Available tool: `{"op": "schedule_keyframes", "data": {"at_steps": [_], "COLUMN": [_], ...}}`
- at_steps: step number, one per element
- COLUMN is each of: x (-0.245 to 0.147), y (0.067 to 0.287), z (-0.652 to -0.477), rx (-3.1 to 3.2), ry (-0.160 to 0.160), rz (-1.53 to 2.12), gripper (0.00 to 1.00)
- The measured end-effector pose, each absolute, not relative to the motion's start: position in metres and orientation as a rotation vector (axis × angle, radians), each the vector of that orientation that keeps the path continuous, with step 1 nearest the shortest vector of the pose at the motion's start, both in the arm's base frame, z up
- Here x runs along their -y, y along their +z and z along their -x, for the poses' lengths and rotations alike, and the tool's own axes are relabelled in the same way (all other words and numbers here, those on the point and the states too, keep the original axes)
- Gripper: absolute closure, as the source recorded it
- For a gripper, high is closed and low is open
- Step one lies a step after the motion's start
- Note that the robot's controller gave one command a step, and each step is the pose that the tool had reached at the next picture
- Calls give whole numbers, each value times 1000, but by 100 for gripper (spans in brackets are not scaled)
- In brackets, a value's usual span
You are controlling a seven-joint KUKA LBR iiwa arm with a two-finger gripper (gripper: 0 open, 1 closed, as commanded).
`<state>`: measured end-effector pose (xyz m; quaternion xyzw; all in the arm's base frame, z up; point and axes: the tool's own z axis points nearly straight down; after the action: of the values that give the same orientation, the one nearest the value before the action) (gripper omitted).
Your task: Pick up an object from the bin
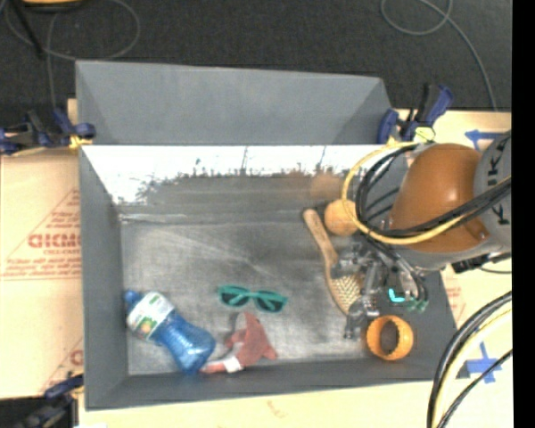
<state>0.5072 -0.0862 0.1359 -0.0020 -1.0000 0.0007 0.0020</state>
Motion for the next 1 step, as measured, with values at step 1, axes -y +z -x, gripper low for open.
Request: {"op": "schedule_keyframes", "data": {"at_steps": [1], "x": [86], "y": [139], "z": [-509], "rx": [3145], "ry": [4], "rz": [1], "gripper": [0]}}
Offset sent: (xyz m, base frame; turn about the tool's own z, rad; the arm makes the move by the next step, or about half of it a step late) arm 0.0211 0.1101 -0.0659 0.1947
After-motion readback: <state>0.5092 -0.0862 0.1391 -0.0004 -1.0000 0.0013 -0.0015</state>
